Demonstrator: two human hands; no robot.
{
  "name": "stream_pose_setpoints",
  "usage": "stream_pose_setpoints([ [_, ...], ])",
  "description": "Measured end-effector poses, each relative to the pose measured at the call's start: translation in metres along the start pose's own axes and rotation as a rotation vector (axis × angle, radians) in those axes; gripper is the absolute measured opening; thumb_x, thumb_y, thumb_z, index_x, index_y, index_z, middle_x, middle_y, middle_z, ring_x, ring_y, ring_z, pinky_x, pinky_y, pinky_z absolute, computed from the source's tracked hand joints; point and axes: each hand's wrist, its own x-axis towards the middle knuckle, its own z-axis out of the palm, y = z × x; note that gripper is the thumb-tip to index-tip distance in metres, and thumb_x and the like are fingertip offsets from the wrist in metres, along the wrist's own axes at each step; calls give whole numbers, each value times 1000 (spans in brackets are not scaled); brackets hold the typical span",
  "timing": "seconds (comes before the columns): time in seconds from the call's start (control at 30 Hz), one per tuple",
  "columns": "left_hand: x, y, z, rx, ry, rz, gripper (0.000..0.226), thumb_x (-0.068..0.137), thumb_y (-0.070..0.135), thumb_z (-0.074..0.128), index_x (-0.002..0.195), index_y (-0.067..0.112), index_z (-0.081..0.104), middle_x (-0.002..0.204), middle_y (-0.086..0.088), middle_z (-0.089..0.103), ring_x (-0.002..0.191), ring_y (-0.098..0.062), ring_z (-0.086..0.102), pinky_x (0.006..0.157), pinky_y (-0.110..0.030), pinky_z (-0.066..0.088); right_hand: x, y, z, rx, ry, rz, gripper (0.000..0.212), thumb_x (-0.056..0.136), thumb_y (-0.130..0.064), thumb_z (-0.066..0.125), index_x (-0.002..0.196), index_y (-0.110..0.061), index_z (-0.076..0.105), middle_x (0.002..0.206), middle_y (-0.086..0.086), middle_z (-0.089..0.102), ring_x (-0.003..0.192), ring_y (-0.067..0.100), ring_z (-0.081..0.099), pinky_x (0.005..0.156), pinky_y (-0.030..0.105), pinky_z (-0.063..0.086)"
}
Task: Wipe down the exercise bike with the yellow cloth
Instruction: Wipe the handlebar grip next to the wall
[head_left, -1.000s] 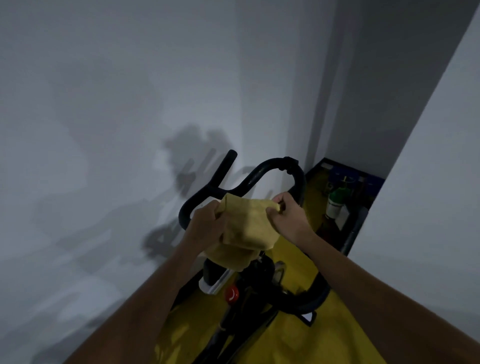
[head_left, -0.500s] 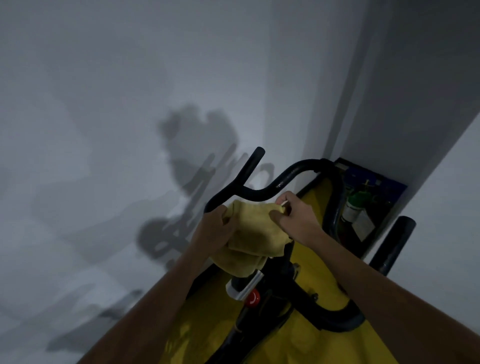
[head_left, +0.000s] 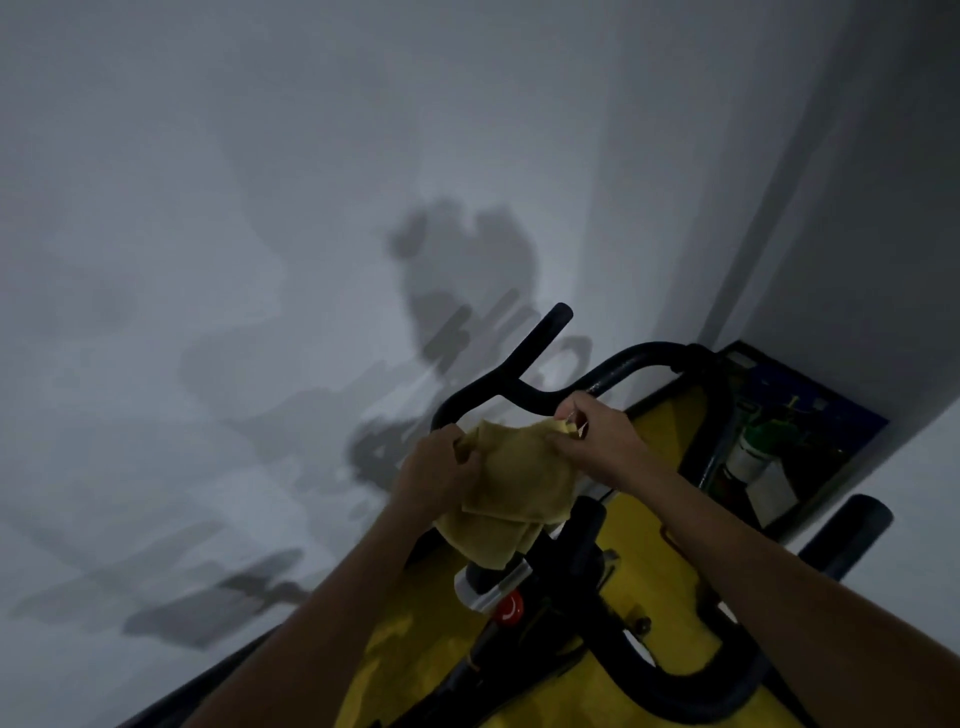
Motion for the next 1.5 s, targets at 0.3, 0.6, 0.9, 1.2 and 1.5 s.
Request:
stream_pose_setpoints([
  [0.3,-20,36,31,12,266,-98,25,89,9,54,113,8,61,108,-7,44,105,-32,48,83,-34,45,27,8,-18,-256,147,-184,13,94,-28,61,104,-21,67,99,-1,65,95,20,62,90,42,49],
  [0.6,-35,73,70,76,115,-378,85,93,64,41,148,2,22,148,-18,24,136,-34,27,113,-44,25,65,29,-53,-723,48,-204,38,103,-37,41,135,-26,59,135,0,59,125,21,52,119,40,16],
  [0.9,-35,57,92,299,272,-182,112,80,81,-10,147,7,39,156,-19,32,147,-36,25,122,-45,17,86,42,-59,-920,-175,-257,49,107,-50,31,150,-32,44,156,-2,43,147,16,32,124,42,4],
  [1.2,-14,47,89,312,280,-178,81,86,81,26,110,14,65,118,-7,65,128,-31,47,111,-46,32,100,51,-56,-1005,-211,-381,45,107,-49,28,143,-31,48,140,1,56,128,25,51,114,40,27],
  [1.5,41,34,52,237,34,-435,54,95,55,45,120,11,66,130,-9,61,124,-28,52,106,-38,37,100,56,-57,-989,-196,-416,43,107,-48,28,140,-32,51,137,2,57,125,27,50,110,42,27],
])
